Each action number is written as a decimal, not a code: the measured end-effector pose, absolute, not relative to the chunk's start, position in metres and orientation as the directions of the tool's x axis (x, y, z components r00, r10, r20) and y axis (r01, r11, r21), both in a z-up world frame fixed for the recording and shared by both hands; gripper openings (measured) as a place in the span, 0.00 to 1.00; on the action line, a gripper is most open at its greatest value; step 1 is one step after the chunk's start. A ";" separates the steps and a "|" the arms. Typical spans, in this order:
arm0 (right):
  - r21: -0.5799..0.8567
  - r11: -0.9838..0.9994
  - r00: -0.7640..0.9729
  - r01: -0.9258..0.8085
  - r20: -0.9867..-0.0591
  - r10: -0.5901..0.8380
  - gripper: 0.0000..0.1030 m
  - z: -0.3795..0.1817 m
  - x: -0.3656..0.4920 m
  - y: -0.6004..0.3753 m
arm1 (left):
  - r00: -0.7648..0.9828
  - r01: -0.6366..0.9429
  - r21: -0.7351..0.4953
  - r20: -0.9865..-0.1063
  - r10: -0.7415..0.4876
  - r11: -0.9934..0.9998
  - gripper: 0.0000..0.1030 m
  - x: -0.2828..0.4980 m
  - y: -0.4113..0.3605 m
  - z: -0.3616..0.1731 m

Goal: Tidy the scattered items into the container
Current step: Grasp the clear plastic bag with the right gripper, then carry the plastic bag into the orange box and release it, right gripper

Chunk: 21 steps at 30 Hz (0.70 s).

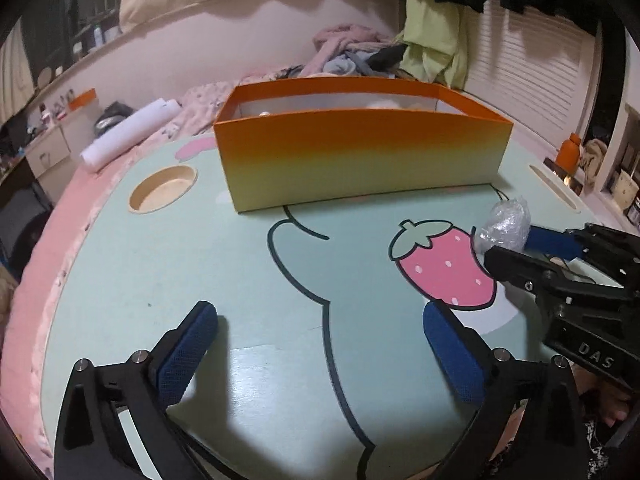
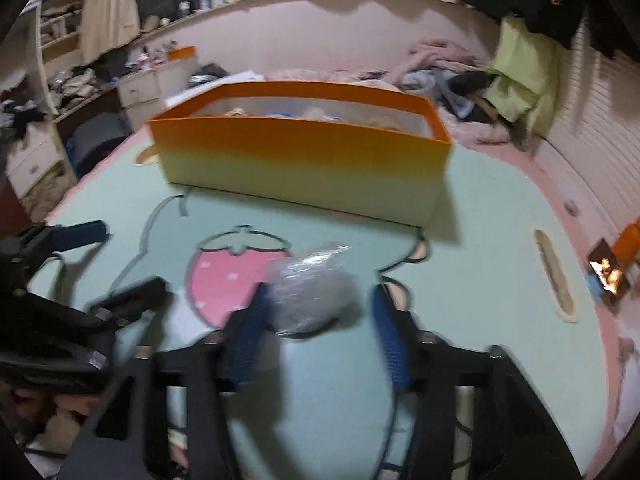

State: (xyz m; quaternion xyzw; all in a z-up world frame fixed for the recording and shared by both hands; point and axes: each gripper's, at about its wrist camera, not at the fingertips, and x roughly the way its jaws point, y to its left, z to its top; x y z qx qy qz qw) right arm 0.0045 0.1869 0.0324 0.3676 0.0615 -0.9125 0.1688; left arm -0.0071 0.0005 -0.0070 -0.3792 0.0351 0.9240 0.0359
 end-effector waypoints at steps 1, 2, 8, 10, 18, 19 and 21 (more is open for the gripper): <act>0.006 -0.935 -0.677 0.355 -0.689 -0.261 0.35 0.032 0.005 0.187 | -0.711 -0.093 0.034 -0.702 0.042 -0.995 1.00 -0.006 -0.002 -0.007; 0.012 -0.934 -0.676 0.356 -0.687 -0.267 0.35 0.032 0.006 0.188 | -0.713 -0.093 0.033 -0.700 0.043 -0.995 1.00 -0.006 -0.002 -0.007; 0.071 -0.928 -0.674 0.365 -0.668 -0.316 0.33 0.034 0.008 0.197 | -0.717 -0.094 0.033 -0.696 0.045 -0.995 1.00 -0.008 -0.001 -0.007; 0.075 -0.926 -0.683 0.369 -0.654 -0.325 0.33 0.039 0.009 0.196 | -0.717 -0.094 0.033 -0.696 0.045 -0.995 1.00 -0.008 -0.001 -0.007; 0.090 -0.919 -0.743 0.383 -0.562 -0.364 0.33 0.095 -0.012 0.185 | -0.717 -0.094 0.033 -0.696 0.045 -0.995 1.00 -0.008 0.000 -0.007; 0.093 -0.920 -0.754 0.381 -0.545 -0.367 0.33 0.106 -0.019 0.184 | -0.717 -0.094 0.033 -0.695 0.044 -0.995 1.00 -0.008 0.000 -0.007; 0.108 -0.924 -0.770 0.367 -0.522 -0.367 0.33 0.126 -0.038 0.179 | -0.717 -0.094 0.032 -0.695 0.045 -0.995 1.00 -0.008 0.000 -0.007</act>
